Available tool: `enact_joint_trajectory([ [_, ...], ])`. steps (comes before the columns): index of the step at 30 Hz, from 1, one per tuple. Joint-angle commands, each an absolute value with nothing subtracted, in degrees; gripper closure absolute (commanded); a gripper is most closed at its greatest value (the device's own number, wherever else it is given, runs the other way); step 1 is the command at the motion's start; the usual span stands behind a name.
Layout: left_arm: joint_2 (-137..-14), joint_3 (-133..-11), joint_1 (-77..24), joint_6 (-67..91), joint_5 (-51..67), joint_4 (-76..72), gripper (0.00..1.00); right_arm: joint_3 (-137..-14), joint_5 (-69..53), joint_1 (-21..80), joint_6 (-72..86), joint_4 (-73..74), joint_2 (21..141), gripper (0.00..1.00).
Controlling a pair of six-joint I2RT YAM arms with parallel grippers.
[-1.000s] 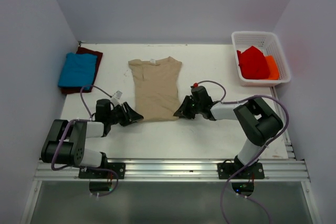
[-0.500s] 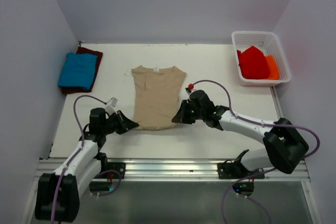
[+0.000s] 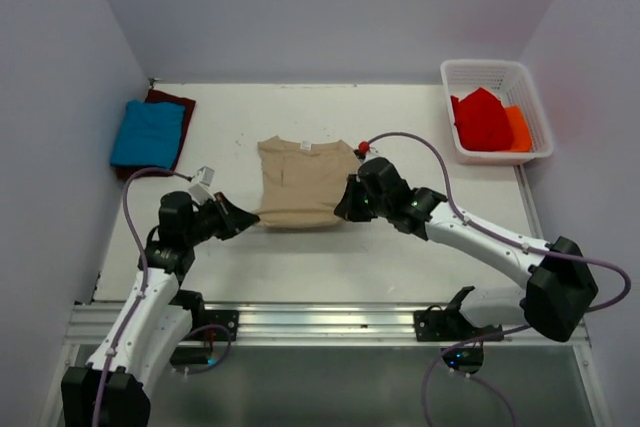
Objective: Fold and stack the t-shirts
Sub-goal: Fold the tshirt
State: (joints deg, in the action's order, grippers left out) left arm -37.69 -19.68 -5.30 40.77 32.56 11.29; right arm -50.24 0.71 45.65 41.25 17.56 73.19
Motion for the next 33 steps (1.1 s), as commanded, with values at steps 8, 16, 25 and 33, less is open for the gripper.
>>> enact_joint_trajectory([
  [8, -61.77, -27.85, -5.19, 38.14, 27.86, -12.65, 1.0, -66.08, 7.91, 35.16, 31.38, 18.63, 89.1, 1.0],
  [16, -76.45, -38.84, -5.19, 38.94, 27.33, -19.6, 1.0, -76.54, 7.91, 32.26, 28.3, 19.34, 97.81, 1.0],
  [25, -91.39, -49.83, -5.1, 38.14, 28.74, -21.44, 1.0, -86.65, 6.51, 29.62, 27.42, 20.91, 106.86, 1.0],
  [33, -105.97, -60.1, -5.01, 37.62, 29.53, -21.53, 1.0, -98.95, 6.06, 28.04, 27.33, 23.2, 117.32, 1.0],
])
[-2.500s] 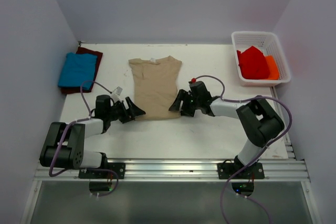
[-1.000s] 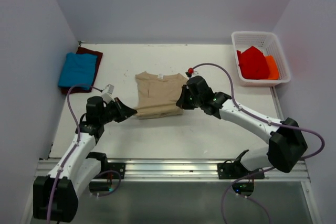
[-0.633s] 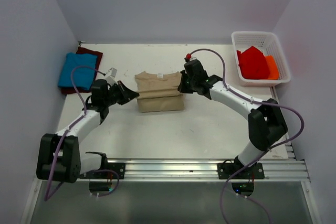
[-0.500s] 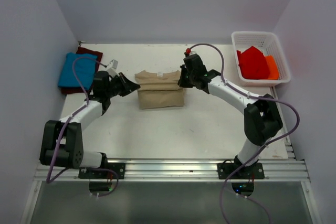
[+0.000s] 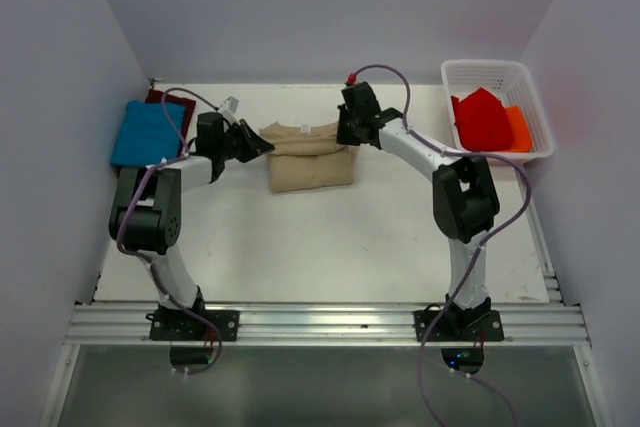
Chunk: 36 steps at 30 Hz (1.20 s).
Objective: Fold and stack the t-shirts
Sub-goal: Fold the tshirt
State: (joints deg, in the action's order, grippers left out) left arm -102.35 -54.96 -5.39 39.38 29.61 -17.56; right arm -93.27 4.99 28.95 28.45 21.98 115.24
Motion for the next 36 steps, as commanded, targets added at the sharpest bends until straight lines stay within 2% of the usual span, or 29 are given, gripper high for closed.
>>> enact_joint_trajectory([
  [1, -107.39, -61.51, -5.01, 37.88, 29.62, -21.71, 1.0, -100.27, 6.33, 27.95, 27.51, 23.55, 119.68, 1.0],
  [5, -114.68, -72.29, -4.83, 38.5, 31.29, -22.86, 1.0, -108.96, 6.94, 26.72, 28.12, 24.25, 127.06, 1.0],
  [8, -121.45, -83.0, -4.83, 38.75, 27.63, -19.72, 0.98, -121.52, 11.5, 25.49, 30.31, 27.5, 134.01, 1.0],
  [9, -124.08, -84.8, -4.4, 39.89, 26.64, -20.73, 0.78, -127.21, 13.25, 24.79, 31.63, 27.42, 138.56, 0.87],
  [10, -124.88, -85.95, -4.22, 40.51, 24.63, -21.87, 0.3, -129.18, 15.19, 24.44, 31.47, 26.12, 140.08, 0.35],
  [11, -125.15, -88.74, -3.96, 40.87, 19.82, -20.58, 0.1, -130.59, 16.51, 24.35, 31.29, 24.97, 141.49, 0.14],
  [12, -125.07, -89.73, -3.87, 40.43, 18.64, -20.57, 0.0, -132.35, 17.83, 24.26, 29.29, 23.05, 142.63, 0.01],
  [14, -123.93, -91.75, -3.78, 38.07, 16.8, -18.3, 0.0, -129.58, 18.72, 23.91, 27.08, 20.67, 141.51, 0.01],
  [15, -121.58, -91.15, -3.78, 37.36, 16.44, -18.54, 0.0, -126.07, 18.37, 23.56, 26.9, 16.39, 137.33, 0.01],
  [17, -117.62, -86.6, -3.78, 36.83, 16.17, -21.86, 0.0, -113.2, 17.23, 23.38, 26.63, 5.17, 132.39, 0.01],
  [21, -113.22, -80.69, -3.78, 36.65, 17.66, -25.4, 0.0, -105.06, 16.09, 23.55, 26.2, 0.36, 125.52, 0.01],
  [26, -113.11, -76.21, -3.87, 34.81, 22.23, -23.92, 0.0, -97.76, 11.7, 23.47, 26.01, -2.98, 120.51, 0.01],
  [29, -114.87, -75.06, -4.13, 34.45, 25.3, -22.42, 0.0, -98.08, 7.66, 23.47, 26.89, -1.76, 121.54, 0.01],
  [30, -116.18, -74.71, -4.22, 34.54, 26.36, -22.5, 0.02, -98.96, 3.47, 23.55, 27.07, -0.19, 122.34, 0.05],
  [31, -116.97, -74.36, -4.39, 34.8, 29.33, -23.11, 0.05, -100.01, 0.47, 23.55, 27.07, 1.65, 123.3, 0.15],
  [32, -117.85, -74.62, -4.74, 35.15, 30.83, -24.33, 0.08, -103.59, -2.34, 23.47, 28.11, 2.63, 124.7, 0.32],
  [33, -119.86, -74.88, -5.01, 36.55, 32.33, -24.95, 0.2, -106.32, -5.85, 23.38, 29.17, 6.55, 128.2, 0.84],
  [34, -120.93, -75.58, -5.1, 37.61, 35.74, -25.92, 0.28, -109.65, -11.63, 23.2, 30.83, 9.03, 130.84, 1.0],
  [35, -122.16, -76.11, -5.53, 38.75, 37.69, -28.54, 0.38, -113.25, -14.73, 23.12, 32.94, 11.75, 133.31, 1.0],
  [36, -124.52, -76.9, -5.8, 41.28, 39.62, -29.35, 0.57, -119.99, -17.46, 23.03, 35.83, 15.26, 138.46, 1.0],
])
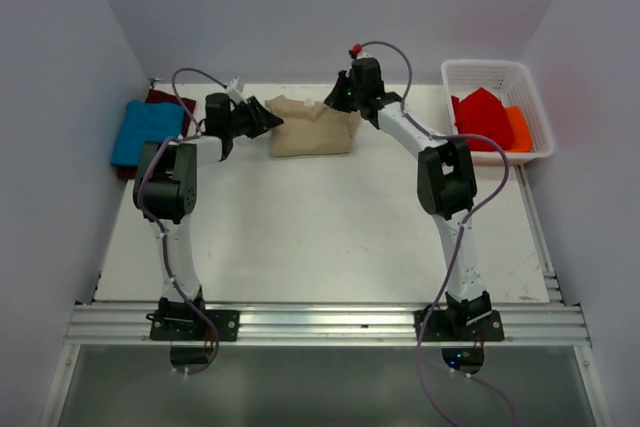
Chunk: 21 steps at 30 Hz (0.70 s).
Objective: Fold and stack the t-shirts
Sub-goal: Fold the tshirt
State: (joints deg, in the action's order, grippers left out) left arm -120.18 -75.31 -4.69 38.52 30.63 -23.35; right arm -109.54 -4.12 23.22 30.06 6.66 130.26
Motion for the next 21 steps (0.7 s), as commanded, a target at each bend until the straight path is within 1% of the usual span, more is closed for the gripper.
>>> enact_joint_trajectory([
  [1, -125.58, -77.69, -6.06, 42.79, 43.03, -30.66, 0.65, -123.1, -22.8, 23.11, 37.25, 16.42, 140.86, 1.0],
  [2, -127.42, -78.04, -6.59, 45.5, 44.2, -33.81, 0.72, -128.36, -24.33, 23.12, 39.44, 18.78, 142.89, 1.0],
  [3, -128.05, -78.39, -6.85, 46.31, 44.99, -34.71, 0.82, -130.23, -25.04, 23.12, 40.07, 19.77, 144.91, 1.0],
  [5, -129.8, -79.01, -7.47, 47.89, 45.7, -35.68, 0.89, -130.7, -24.96, 23.2, 41.48, 20.21, 147.3, 1.0],
  [6, -130.25, -79.19, -7.64, 48.42, 45.88, -35.86, 0.91, -129.91, -24.87, 23.2, 41.75, 20.04, 147.39, 1.0],
  [10, -131.22, -76.48, -8.17, 50.19, 46.32, -38.67, 0.91, -124.38, -21.98, 23.29, 39.91, 20.83, 145.47, 1.0],
  [13, -130.52, -73.84, -8.26, 48.96, 43.87, -35.17, 0.93, -118.32, -18.38, 23.55, 37.71, 21.71, 142.4, 1.0],
  [16, -128.06, -68.22, -8.35, 48.51, 41.49, -33.57, 0.95, -110.06, -14.16, 24.17, 35.51, 21.8, 137.75, 1.0],
  [17, -126.23, -66.55, -8.52, 48.34, 41.14, -33.14, 0.96, -105.34, -13.28, 24.78, 34.55, 21.36, 136.68, 1.0],
  [18, -125.08, -62.97, -9.13, 47.99, 39.65, -31.22, 0.97, -102.77, -11.44, 24.87, 34.28, 20.92, 135.45, 1.0],
  [19, -122.89, -61.28, -9.58, 46.86, 38.94, -30.16, 0.98, -97.26, -10.82, 25.22, 34.1, 20.05, 133.87, 1.0],
  [21, -120.68, -55.85, -10.54, 45.71, 37.19, -27.79, 0.98, -91.87, -9.76, 25.75, 33.93, 17.5, 129.65, 1.0],
])
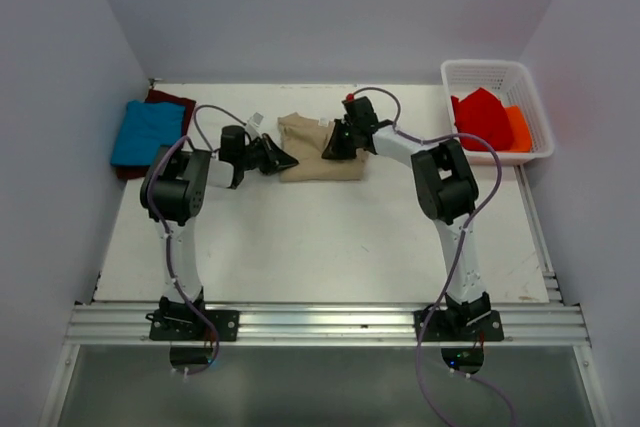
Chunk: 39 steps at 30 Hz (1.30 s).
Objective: Fold and stack the t-shirts
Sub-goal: Fold the tshirt
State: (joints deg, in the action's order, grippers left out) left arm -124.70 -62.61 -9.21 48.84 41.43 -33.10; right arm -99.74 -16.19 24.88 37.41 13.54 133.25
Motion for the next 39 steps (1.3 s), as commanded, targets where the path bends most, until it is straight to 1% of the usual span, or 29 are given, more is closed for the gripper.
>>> enact_joint_trajectory([
  [1, -119.46, -53.55, -11.85, 45.62, 35.52, -26.38, 0.98, -89.06, -9.23, 26.19, 33.84, 16.62, 128.16, 1.0],
  [4, -112.18, -43.97, -15.01, 46.14, 32.88, -26.81, 1.0, -77.13, -8.09, 28.29, 32.79, 14.07, 122.53, 1.0],
  [6, -107.86, -36.96, -17.3, 46.06, 29.56, -25.5, 1.0, -72.88, -7.21, 30.75, 32.17, 13.89, 117.7, 1.0],
  [7, -102.45, -34.65, -20.01, 45.88, 28.14, -24.62, 1.0, -68.6, -5.99, 32.85, 31.99, 13.89, 115.68, 1.0],
  [9, -96.27, -28.6, -24.58, 45.88, 23.76, -21.99, 1.0, -64.45, -4.84, 35.06, 32.17, 13.63, 109.73, 1.0],
  [10, -90.15, -26.91, -26.0, 46.4, 22.43, -21.1, 1.0, -60.77, -3.62, 37.24, 32.6, 13.36, 107.95, 1.0],
  [13, -80.99, -22.94, -29.35, 46.93, 20.04, -17.32, 1.0, -55.48, -2.46, 39.63, 34.62, 13.62, 101.97, 1.0],
  [16, -76.31, -21.97, -29.53, 46.58, 17.67, -13.98, 1.0, -53.09, -1.15, 40.34, 35.51, 13.97, 98.63, 1.0],
  [19, -75.15, -23.2, -29.53, 46.23, 15.82, -11.69, 1.0, -53.7, -0.61, 40.25, 34.2, 14.77, 98.17, 1.0],
  [21, -74.53, -24.42, -29.53, 46.23, 16.61, -11.34, 1.0, -54.31, -1.32, 40.34, 33.31, 14.59, 97.65, 1.0],
  [24, -72.87, -26.89, -29.79, 45.27, 14.42, -9.68, 1.0, -56.68, -0.88, 40.25, 31.99, 14.5, 96.94, 1.0],
  [25, -72.77, -27.59, -29.79, 44.83, 13.63, -9.06, 1.0, -59.21, -0.62, 40.34, 31.38, 15.81, 97.2, 1.0],
  [28, -74.26, -30.23, -29.79, 43.78, 13.18, -8.09, 1.0, -65.1, 0.96, 40.25, 30.06, 18.36, 100.1, 1.0],
  [33, -77.17, -32.87, -29.79, 43.24, 13.96, -8.6, 1.0, -74.96, 3.25, 39.9, 29.09, 22.5, 109.57, 1.0],
  [35, -76.64, -32.96, -29.79, 44.03, 14.41, -8.35, 1.0, -78.39, 3.08, 39.38, 29.18, 23.73, 112.05, 1.0],
  [39, -71.22, -32.78, -29.79, 44.99, 14.5, -5.72, 1.0, -80.85, 2.73, 38.41, 29.97, 23.91, 115.74, 1.0],
])
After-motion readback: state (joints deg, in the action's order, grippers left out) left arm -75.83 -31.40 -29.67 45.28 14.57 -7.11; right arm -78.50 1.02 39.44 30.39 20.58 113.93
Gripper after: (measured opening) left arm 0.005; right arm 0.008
